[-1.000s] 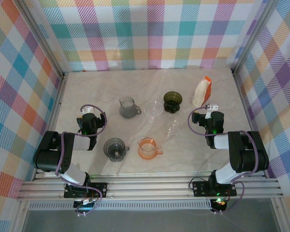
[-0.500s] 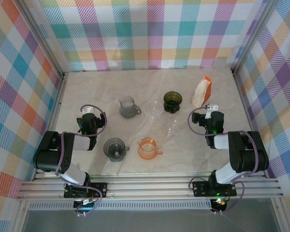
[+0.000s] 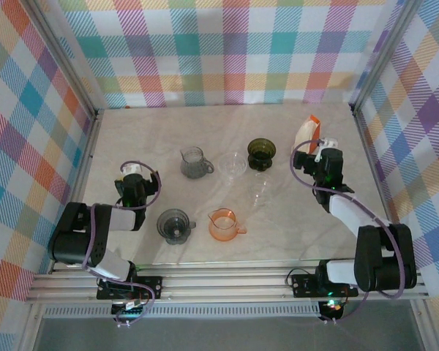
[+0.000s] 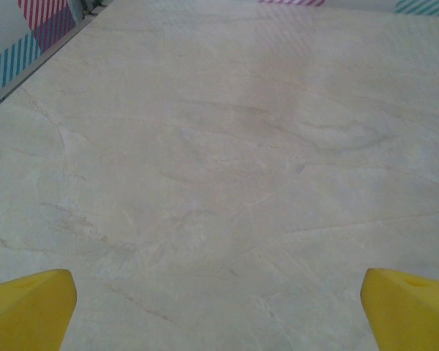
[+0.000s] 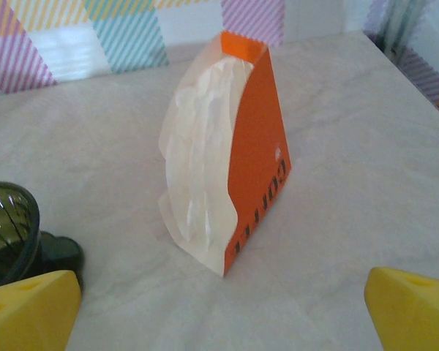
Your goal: Place the coffee filter in the dripper
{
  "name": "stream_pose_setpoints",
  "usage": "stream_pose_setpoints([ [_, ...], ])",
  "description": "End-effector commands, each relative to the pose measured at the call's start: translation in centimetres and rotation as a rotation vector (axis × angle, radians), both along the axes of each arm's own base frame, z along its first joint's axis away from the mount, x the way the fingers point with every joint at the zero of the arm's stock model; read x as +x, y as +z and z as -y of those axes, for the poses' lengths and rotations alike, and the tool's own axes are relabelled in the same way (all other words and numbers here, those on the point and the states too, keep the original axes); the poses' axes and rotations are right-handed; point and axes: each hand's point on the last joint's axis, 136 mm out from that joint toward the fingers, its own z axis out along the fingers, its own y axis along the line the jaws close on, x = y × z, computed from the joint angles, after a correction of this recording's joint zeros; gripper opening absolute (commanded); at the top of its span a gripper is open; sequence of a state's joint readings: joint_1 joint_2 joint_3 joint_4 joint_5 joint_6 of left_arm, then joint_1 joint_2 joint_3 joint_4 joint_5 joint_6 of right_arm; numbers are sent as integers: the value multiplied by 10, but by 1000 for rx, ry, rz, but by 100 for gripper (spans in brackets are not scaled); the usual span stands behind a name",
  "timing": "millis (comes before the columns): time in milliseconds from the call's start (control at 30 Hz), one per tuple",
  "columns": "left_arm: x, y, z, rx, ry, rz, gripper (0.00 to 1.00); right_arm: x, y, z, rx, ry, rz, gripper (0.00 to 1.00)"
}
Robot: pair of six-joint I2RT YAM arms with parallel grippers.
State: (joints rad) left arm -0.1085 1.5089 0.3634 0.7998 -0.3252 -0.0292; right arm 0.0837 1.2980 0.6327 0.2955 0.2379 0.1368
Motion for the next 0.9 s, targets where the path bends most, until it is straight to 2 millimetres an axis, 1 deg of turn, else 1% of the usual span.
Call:
stream_pose_setpoints([
  [0,3,35,-11,6,75,42,100,-16,0,12,-41,-125,-92,99],
  [67,2,51,-18,1,109,48,100,-26,19,19,-129,-221,-70,99],
  [100,0,62,-20,-6,119,76,100,-31,30,24,-147,-275,-30,99],
  [133,-4,75,-22,-21,137,112,100,-35,37,27,-112,-317,7,99],
  [200,-12,96,-31,-92,215,186,100,-43,39,32,38,-404,51,99],
  [267,-19,109,-42,-208,316,248,100,-55,30,32,225,-474,28,99],
  [300,-23,115,-52,-290,410,276,100,-53,28,23,285,-419,3,99],
  [333,-32,112,-61,-342,512,243,100,-46,28,9,314,-312,-5,99],
  [367,-39,109,-68,-406,604,211,100,-42,29,-2,317,-240,-1,99],
  [400,-51,107,-74,-462,711,157,100,-41,28,-11,338,-194,-5,99],
  [433,-51,113,-74,-437,713,121,100,-41,27,-15,358,-177,-6,99],
  [467,-47,119,-71,-430,686,99,100,-42,28,-18,372,-159,-5,99],
  [533,-47,120,-62,-454,634,54,100,-45,33,-32,389,-75,-17,99],
  [600,-46,124,-47,-518,540,58,100,-50,37,-49,403,12,-50,99],
  [633,-42,133,-39,-573,490,98,100,-53,39,-59,403,52,-70,99],
  [667,-43,137,-29,-622,435,108,100,-56,42,-73,404,114,-87,99],
  [700,-45,143,-19,-667,373,114,100,-61,46,-92,403,186,-103,99],
  [733,-47,145,-11,-702,336,108,100,-66,48,-106,391,235,-116,99],
  [767,-52,147,-3,-738,299,95,100,-73,51,-125,371,305,-126,99],
  [833,-60,148,12,-787,234,63,100,-86,55,-159,337,419,-152,99],
  [867,-68,141,18,-802,220,13,100,-93,55,-177,319,474,-176,99],
])
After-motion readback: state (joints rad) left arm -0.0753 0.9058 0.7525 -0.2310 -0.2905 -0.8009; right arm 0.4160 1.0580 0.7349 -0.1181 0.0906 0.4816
